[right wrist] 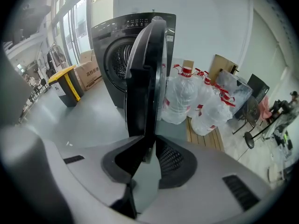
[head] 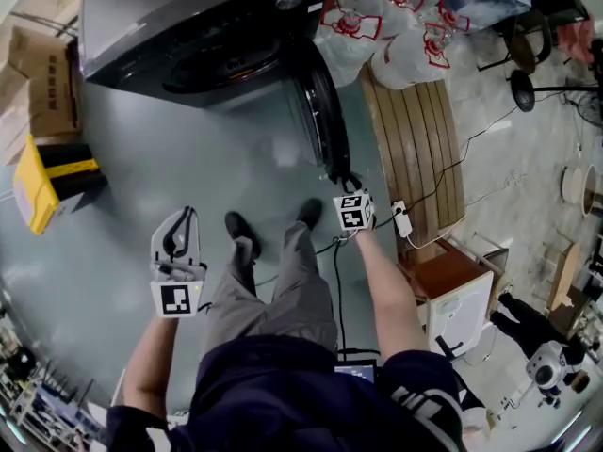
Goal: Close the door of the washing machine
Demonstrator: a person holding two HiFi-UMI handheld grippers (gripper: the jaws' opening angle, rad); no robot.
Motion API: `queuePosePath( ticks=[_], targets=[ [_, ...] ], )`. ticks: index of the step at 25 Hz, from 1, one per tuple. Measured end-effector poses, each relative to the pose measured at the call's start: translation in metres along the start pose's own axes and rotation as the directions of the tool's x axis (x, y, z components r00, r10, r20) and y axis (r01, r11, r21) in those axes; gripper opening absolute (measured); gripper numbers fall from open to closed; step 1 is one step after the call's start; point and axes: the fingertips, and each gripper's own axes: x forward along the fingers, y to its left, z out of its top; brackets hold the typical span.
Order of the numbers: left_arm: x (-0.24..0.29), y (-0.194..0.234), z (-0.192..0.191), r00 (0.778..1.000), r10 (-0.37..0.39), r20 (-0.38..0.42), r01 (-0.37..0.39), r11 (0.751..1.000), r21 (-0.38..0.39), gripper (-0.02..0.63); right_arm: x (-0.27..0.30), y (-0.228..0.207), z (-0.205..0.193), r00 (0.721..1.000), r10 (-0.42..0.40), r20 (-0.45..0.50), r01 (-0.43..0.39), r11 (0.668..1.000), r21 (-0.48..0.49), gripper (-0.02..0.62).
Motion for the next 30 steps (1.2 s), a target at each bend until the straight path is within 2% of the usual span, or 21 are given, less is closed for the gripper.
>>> queuePosePath(
  ticks=[6, 17, 20, 24, 30],
  targets=[
    [-0.013, 0.027, -0.017, 1.0, -0.006, 0.007, 0.006, 0.999, -0.031, 0.034, 0.004, 0.043, 0.007, 1.0, -0.025, -0.006, 0.026, 1.0, 0.016, 0.098],
    [-0.048, 0.081, -0.047, 0.999, 0.013, 0.032, -0.01, 0.996, -0.089, 0.034, 0.017, 0.118, 0.028, 0.996, -0.07, -0.053, 0.076, 0.989, 0.123, 0.104],
    [-0.058, 0.094, -0.057, 1.0, -0.024, 0.011, 0.024, 1.0, -0.004, 0.034, 0.022, 0.141, 0.036, 0.995, -0.074, -0.063, 0.083, 0.985, 0.154, 0.107],
    [-0.068, 0.119, -0.066, 0.999, 0.012, 0.037, -0.008, 0.994, -0.106, 0.034, 0.029, 0.17, 0.049, 0.994, -0.086, -0.074, 0.099, 0.974, 0.201, 0.11],
    [-0.08, 0.153, -0.082, 0.999, 0.025, 0.03, -0.021, 0.992, -0.123, 0.034, 0.042, 0.211, 0.068, 0.992, -0.101, -0.081, 0.119, 0.96, 0.252, 0.118]
  ],
)
